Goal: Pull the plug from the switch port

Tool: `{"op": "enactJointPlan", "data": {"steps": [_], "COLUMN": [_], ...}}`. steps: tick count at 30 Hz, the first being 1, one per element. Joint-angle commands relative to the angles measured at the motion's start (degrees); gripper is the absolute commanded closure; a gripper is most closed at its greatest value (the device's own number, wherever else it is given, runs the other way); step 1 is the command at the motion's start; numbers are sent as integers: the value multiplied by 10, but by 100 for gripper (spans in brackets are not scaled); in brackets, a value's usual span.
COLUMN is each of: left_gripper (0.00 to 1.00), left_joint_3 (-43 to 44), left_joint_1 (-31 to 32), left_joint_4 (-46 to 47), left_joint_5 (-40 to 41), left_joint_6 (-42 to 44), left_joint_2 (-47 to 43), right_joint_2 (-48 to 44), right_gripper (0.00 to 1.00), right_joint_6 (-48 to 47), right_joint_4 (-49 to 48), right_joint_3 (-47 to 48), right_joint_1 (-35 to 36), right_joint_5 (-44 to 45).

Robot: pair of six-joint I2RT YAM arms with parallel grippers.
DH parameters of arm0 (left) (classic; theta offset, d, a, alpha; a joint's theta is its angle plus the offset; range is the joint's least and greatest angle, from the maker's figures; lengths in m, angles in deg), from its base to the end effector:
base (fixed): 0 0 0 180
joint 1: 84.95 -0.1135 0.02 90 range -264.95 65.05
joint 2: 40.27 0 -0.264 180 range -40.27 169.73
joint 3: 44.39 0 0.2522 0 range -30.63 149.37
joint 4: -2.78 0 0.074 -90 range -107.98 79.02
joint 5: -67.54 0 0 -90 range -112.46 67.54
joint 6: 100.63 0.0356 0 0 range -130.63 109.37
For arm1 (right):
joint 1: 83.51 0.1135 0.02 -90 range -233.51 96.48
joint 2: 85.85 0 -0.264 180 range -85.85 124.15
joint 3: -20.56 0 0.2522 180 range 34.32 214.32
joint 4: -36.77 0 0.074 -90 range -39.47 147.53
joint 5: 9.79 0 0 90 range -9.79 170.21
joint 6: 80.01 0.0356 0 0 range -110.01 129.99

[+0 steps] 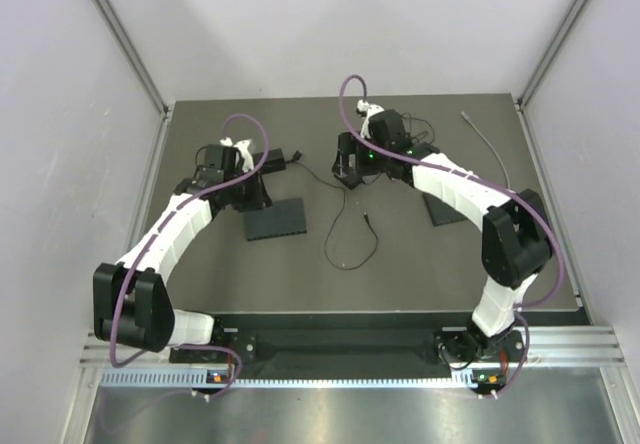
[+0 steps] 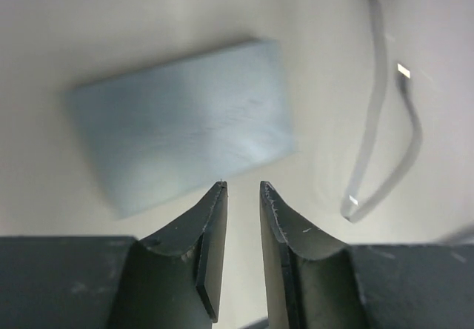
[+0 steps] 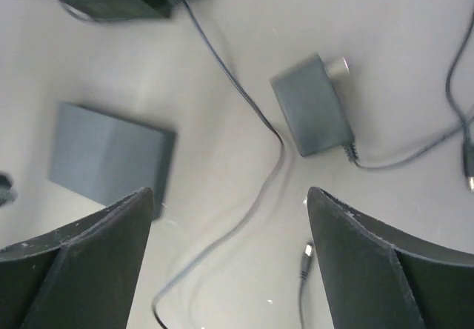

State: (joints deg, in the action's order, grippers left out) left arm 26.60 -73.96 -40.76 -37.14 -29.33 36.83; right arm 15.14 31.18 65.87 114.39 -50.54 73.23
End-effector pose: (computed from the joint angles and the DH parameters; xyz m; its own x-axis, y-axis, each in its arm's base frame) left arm 0.2751 -0.0626 0.2614 -0.8194 -0.1568 -0.5514 0.0874 0.9164 -0.3905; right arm 0.3405 0.2261 0.2766 -0.6876 -0.0184 -0.7258 -0.4009 0.8431 0.3585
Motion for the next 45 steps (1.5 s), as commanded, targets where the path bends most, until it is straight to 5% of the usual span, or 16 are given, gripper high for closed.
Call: {"op": "enactJointPlan", "data": {"steps": [1,10,16,21,25,30,38,45], "left_gripper": [69,57,43,44,54,100,100,100], "left_joint_3": [14,24,77,87,93,130,320,417], "left_joint_1": [30,116,180,213,229,231,154,41], "left_joint_4": [45,167,187,215,218,171,46,105], "left_joint_5": [-79,-70,-48,-47,-36,9,121,193], "left_joint_6": [-11,-92,-104,-115,-119,-103,18,80], "left_joint_2": [4,103,228,279,295,300,288,311], "right_joint_2": [31,40,-60,-128,-162,-178,-193,-187], "right_gripper": [15,22,22,22,22,22,22,22], "right_joint_6": [-2,27,19,15,8,11,3,10], "right_joint_4": [17,-8,-25,-54,-58,-81,-82,-94], "right_joint_3": [-7,-37,-112,-191,-214,-235,-243,-248], "right_joint_1": [-17,-48,-101,-138,-169,-172,-172,-171], "right_joint_5": [-72,-124,-131,-131,-141,-151,-139,-149]}}
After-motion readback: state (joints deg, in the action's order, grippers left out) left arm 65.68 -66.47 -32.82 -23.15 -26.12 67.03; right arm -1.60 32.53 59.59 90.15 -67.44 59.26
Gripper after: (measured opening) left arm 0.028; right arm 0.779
